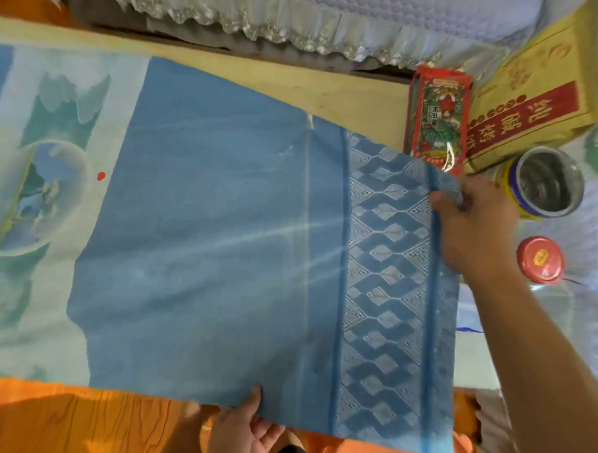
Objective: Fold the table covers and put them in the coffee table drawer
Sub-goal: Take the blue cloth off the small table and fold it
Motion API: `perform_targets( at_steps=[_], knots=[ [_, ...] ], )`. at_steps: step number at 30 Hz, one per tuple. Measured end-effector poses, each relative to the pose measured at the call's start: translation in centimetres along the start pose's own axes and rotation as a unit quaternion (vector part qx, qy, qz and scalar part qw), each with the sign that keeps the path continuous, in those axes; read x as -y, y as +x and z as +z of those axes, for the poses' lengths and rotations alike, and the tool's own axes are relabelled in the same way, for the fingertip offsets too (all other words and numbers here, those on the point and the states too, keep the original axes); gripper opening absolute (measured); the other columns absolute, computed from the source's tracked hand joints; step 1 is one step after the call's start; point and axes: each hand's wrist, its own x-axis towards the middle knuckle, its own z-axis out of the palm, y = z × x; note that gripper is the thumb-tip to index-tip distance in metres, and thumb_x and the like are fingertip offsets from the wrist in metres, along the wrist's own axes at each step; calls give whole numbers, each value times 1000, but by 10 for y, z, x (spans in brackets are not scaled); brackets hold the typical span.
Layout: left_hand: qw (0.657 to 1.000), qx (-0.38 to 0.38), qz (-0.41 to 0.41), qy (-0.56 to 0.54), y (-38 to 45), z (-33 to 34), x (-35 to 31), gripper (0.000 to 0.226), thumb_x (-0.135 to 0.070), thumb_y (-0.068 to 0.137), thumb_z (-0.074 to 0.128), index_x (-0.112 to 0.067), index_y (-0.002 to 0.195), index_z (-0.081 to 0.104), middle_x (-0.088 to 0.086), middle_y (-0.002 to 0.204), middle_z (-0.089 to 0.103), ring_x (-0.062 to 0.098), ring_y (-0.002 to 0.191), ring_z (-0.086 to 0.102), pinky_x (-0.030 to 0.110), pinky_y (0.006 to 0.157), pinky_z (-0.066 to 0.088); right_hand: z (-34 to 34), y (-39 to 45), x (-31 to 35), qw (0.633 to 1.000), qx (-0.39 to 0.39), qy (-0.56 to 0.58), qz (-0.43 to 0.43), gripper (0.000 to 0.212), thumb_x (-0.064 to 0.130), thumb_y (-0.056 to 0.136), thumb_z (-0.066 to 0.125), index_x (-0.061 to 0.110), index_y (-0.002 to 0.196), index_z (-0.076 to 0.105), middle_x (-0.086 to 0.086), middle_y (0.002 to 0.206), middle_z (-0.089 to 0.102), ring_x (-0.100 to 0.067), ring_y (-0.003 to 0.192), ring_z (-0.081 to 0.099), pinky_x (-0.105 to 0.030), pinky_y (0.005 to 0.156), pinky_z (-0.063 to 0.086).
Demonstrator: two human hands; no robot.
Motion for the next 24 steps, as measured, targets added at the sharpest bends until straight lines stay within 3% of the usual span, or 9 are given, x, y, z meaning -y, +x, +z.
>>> perform_targets(
  at_steps=[2, 5, 8, 12, 15, 18, 21, 22, 24],
  knots=[
    [999, 2, -4, 34, -2, -6, -1, 5, -6, 99, 58, -9, 103, 59, 13, 91, 69, 29, 78, 62, 39, 60, 49, 15, 0, -26, 974, 109, 144, 137, 18, 23, 91, 69, 5, 93, 68, -17, 83, 66, -30, 78, 62, -33, 66, 47],
    [996, -27, -9, 80, 3, -25, -4, 6, -7, 99, 57, -10, 93, 58, 8, 62, 71, 26, 55, 66, 37, 61, 48, 40, 5, -57, 837, 302, 322, 324, 37, 31, 92, 69, 11, 124, 68, -14, 118, 71, -32, 105, 66, -46, 96, 52],
    [993, -34, -10, 115, 7, -44, -5, 7, -7, 100, 57, -9, 93, 56, 14, 78, 64, 30, 53, 60, 34, 42, 49, 60, 26, -59, 815, 333, 354, 315, 37, 38, 95, 64, 14, 123, 66, -8, 110, 72, -28, 102, 66, -41, 90, 55],
    [993, -55, -7, 105, 10, -50, -3, 5, -10, 99, 61, -8, 100, 56, 12, 85, 61, 27, 70, 57, 34, 59, 44, 76, 59, -38, 801, 299, 394, 337, 29, 42, 99, 56, 18, 110, 69, -1, 89, 72, -21, 88, 69, -36, 80, 54],
    [995, -56, 0, 77, 10, -48, 0, 12, -9, 97, 63, -5, 107, 56, 14, 87, 62, 31, 74, 58, 38, 63, 46, 85, 72, -15, 776, 304, 429, 349, 25, 34, 103, 53, 13, 104, 67, -2, 82, 75, -20, 73, 74, -29, 61, 59],
    [998, -51, 1, 49, 12, -49, 5, 15, -6, 99, 60, -4, 114, 56, 18, 87, 65, 33, 74, 62, 37, 53, 55, 92, 78, 9, 807, 340, 344, 339, 17, 28, 102, 54, 14, 105, 64, -7, 104, 66, -22, 83, 68, -33, 67, 57],
    [999, -47, 4, 12, 10, -48, 6, 10, -5, 99, 59, -5, 109, 57, 19, 91, 65, 37, 79, 63, 40, 62, 54, 93, 85, 31, 863, 307, 260, 306, 11, 20, 99, 60, 12, 94, 67, -7, 112, 67, -22, 87, 66, -28, 60, 57],
    [999, -42, 6, 4, 10, -48, 6, 12, -6, 99, 59, -5, 111, 58, 19, 92, 66, 37, 80, 64, 40, 60, 55, 92, 87, 38, 908, 265, 227, 233, 8, 19, 96, 64, 14, 97, 71, -4, 112, 69, -21, 92, 66, -26, 61, 56],
    [999, -41, 2, -8, 13, -50, 7, 18, -5, 99, 59, -3, 117, 57, 19, 94, 67, 38, 77, 67, 39, 47, 57, 82, 73, 58, 982, 136, 120, -45, 13, 17, 93, 65, 23, 99, 75, 10, 91, 70, -8, 80, 67, -18, 65, 49]
  ],
)
